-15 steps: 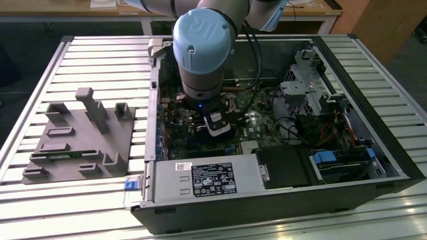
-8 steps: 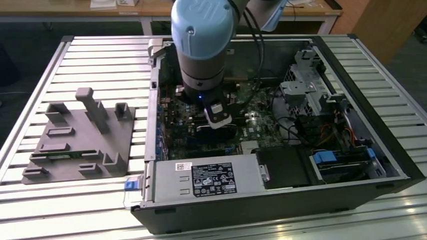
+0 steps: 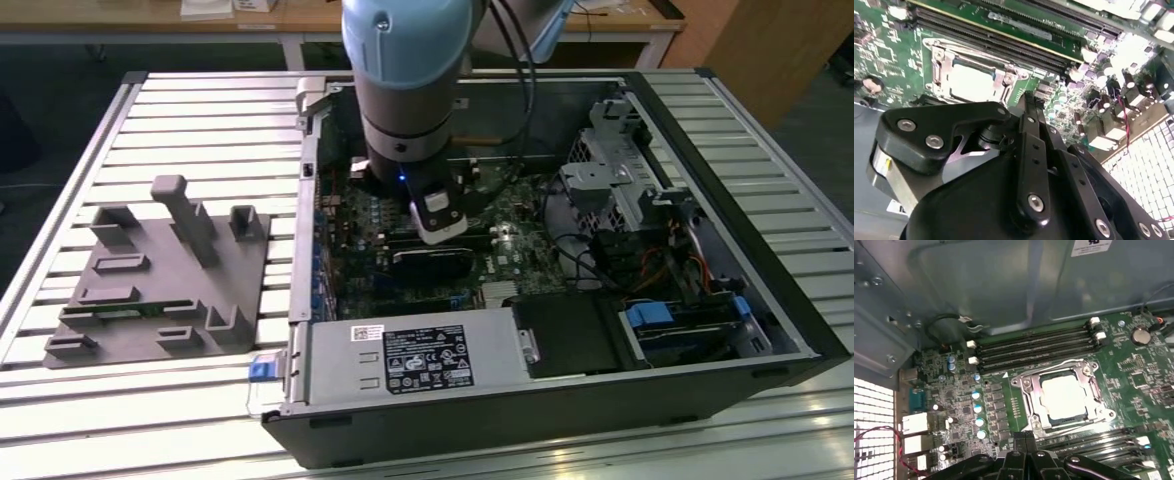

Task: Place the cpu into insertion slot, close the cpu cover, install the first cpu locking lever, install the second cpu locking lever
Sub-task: 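Install the second cpu locking lever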

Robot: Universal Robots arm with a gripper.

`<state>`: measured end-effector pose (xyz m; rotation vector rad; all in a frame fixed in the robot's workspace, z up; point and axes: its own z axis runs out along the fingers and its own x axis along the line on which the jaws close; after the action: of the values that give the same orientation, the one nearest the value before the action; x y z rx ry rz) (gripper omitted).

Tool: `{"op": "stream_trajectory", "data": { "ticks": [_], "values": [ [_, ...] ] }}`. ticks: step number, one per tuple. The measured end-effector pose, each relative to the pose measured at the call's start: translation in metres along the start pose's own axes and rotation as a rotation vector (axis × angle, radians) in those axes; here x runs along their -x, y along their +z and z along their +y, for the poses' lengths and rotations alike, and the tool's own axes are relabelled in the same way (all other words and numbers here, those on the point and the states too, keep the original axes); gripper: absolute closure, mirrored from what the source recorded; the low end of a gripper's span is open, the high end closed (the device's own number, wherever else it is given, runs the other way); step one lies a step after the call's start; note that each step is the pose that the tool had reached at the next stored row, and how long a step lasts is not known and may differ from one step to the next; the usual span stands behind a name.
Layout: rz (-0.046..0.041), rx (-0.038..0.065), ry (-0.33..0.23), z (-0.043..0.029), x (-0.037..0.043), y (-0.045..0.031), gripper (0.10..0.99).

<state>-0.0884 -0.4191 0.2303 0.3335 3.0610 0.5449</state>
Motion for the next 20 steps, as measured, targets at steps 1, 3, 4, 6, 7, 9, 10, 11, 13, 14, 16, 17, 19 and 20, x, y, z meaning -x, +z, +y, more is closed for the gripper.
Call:
{"op": "stream_trajectory", "data": {
  "ticks": [1, 3, 4, 6, 7, 9, 10, 11, 13, 14, 16, 17, 19, 20],
  "values": [
    [-0.0022, -0.006, 0.003, 0.0002, 0.001, 0.0, 0.98],
    [-0.0072, -0.019, 0.008, 0.0009, 0.004, 0.0002, 0.98],
    [-0.0094, -0.025, 0.009, 0.0014, 0.0058, 0.0003, 0.98],
    [-0.0122, -0.034, 0.012, 0.0026, 0.0096, 0.0007, 0.98],
    [-0.0126, -0.035, 0.013, 0.0037, 0.0113, 0.0011, 0.98],
    [-0.0131, -0.036, 0.013, 0.007, 0.014, 0.0024, 0.98],
    [-0.0134, -0.037, 0.013, 0.0087, 0.0154, 0.0031, 0.98],
    [-0.0137, -0.038, 0.013, 0.0102, 0.0168, 0.0038, 0.98],
    [-0.0144, -0.041, 0.013, 0.0134, 0.0197, 0.0051, 0.98],
    [-0.0149, -0.044, 0.013, 0.0148, 0.021, 0.0057, 0.98],
    [-0.0161, -0.049, 0.013, 0.0177, 0.0235, 0.007, 0.98],
    [-0.0169, -0.053, 0.013, 0.0191, 0.0246, 0.0077, 0.98],
    [-0.0188, -0.062, 0.012, 0.0221, 0.0268, 0.0091, 0.98],
    [-0.0201, -0.067, 0.012, 0.0237, 0.0278, 0.0099, 0.98]
  ]
}}
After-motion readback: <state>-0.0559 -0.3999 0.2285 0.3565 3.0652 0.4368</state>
